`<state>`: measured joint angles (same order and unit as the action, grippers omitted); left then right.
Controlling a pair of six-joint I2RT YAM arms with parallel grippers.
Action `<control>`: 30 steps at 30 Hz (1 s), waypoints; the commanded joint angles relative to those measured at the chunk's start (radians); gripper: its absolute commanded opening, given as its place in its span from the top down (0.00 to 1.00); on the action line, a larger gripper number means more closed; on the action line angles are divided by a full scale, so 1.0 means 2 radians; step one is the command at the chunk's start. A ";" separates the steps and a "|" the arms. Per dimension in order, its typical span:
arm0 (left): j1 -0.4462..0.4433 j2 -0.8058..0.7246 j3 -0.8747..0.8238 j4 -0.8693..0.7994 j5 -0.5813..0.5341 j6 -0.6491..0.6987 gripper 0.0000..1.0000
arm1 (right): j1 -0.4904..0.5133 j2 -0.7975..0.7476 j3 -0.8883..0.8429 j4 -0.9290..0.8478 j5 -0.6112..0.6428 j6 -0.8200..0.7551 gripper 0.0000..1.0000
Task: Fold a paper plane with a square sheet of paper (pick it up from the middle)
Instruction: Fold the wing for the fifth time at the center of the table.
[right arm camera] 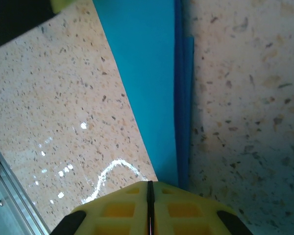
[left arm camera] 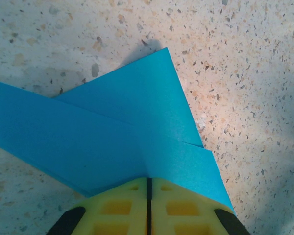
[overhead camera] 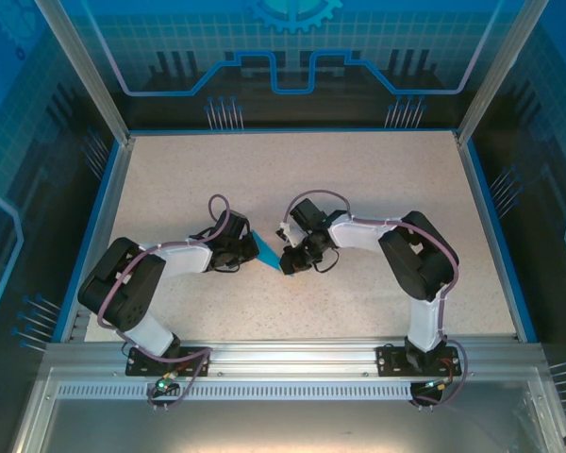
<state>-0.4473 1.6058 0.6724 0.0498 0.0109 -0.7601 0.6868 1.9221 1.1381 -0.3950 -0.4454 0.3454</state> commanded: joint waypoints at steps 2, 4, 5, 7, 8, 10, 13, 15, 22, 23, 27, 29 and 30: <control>0.005 0.015 -0.001 -0.030 -0.024 0.001 0.89 | -0.007 0.004 -0.020 -0.019 0.000 -0.014 0.91; 0.005 0.015 0.001 -0.030 -0.024 0.002 0.89 | -0.008 -0.001 -0.035 -0.020 -0.002 -0.016 0.91; 0.005 0.015 0.001 -0.030 -0.023 0.002 0.89 | -0.009 -0.004 -0.042 -0.020 -0.003 -0.016 0.91; 0.005 0.015 0.002 -0.030 -0.023 0.002 0.89 | -0.010 -0.012 -0.059 -0.019 -0.003 -0.015 0.91; 0.005 0.015 0.002 -0.031 -0.023 0.003 0.89 | -0.012 -0.016 -0.069 -0.018 -0.003 -0.014 0.91; 0.005 0.015 0.004 -0.031 -0.023 0.003 0.89 | -0.019 -0.032 -0.091 -0.011 -0.005 -0.010 0.91; 0.005 0.012 0.007 -0.033 -0.022 0.005 0.89 | -0.027 -0.061 -0.112 -0.007 -0.002 -0.004 0.91; 0.005 0.006 0.009 -0.034 -0.017 0.006 0.88 | -0.030 -0.085 -0.119 0.000 0.004 0.002 0.90; 0.000 -0.048 0.028 -0.059 0.004 0.007 0.72 | -0.031 -0.180 -0.123 0.017 0.149 0.041 0.73; -0.001 -0.053 0.033 -0.066 0.004 0.006 0.69 | -0.032 -0.188 -0.123 0.018 0.173 0.046 0.71; -0.013 -0.068 0.052 -0.103 -0.006 -0.011 0.54 | -0.032 -0.215 -0.119 0.013 0.277 0.067 0.61; -0.016 -0.069 0.060 -0.121 -0.016 -0.022 0.48 | -0.033 -0.221 -0.119 0.012 0.310 0.077 0.54; -0.020 -0.069 0.065 -0.132 -0.025 -0.029 0.45 | -0.033 -0.225 -0.120 0.014 0.323 0.082 0.51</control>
<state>-0.4717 1.4860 0.7685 -0.1108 0.0021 -0.7822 0.6334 1.4910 0.8917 -0.3508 0.0280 0.4660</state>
